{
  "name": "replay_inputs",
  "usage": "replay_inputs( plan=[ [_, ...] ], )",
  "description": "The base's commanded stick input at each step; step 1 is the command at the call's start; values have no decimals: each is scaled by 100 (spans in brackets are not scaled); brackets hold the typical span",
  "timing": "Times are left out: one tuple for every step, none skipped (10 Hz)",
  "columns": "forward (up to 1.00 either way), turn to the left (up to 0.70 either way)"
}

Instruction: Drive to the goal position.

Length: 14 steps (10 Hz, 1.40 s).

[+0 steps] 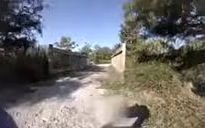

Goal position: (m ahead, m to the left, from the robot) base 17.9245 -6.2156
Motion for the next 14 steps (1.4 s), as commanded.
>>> replay_inputs(
  plan=[
    [70, 0],
    [70, 0],
    [70, 0],
    [70, 0],
    [70, 0],
    [70, 0],
    [70, 0],
    [70, 0],
    [70, 0],
    [70, 0],
    [70, 0],
    [70, 0],
    [70, 0],
    [70, 27]
  ],
)
